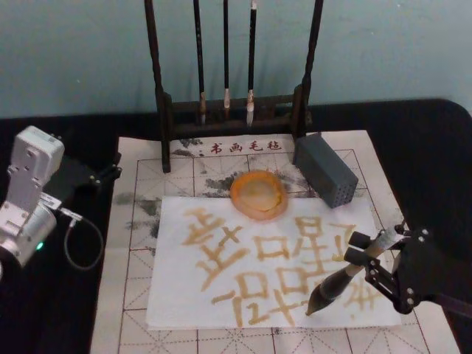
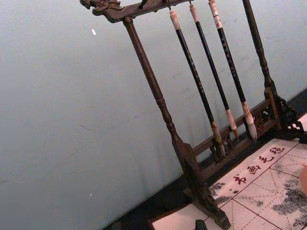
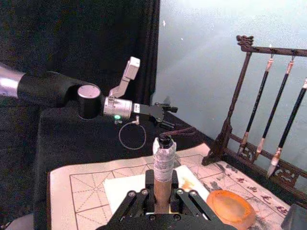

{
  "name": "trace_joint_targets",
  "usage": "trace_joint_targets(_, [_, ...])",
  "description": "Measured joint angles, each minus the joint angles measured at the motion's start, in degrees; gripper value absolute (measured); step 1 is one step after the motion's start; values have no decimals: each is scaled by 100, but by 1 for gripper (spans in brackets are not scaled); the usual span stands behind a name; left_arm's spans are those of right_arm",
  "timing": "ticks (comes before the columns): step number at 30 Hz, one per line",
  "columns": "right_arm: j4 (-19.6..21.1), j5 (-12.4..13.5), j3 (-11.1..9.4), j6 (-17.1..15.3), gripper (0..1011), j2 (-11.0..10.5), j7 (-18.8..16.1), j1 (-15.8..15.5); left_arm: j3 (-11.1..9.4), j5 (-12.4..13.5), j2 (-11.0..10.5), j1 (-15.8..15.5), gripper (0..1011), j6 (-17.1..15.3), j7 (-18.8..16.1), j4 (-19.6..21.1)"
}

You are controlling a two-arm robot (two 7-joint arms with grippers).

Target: Pick up the brush from the inkstone, write on the paper, then place the brush back to its original position.

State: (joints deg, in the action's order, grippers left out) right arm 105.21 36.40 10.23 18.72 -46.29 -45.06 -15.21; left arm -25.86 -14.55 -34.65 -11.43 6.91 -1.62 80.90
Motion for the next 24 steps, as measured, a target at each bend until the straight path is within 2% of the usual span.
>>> trace_joint_targets(24, [13,17,-247,51,179,-89,22,-253,0,0,0,0,1001,0,0,0])
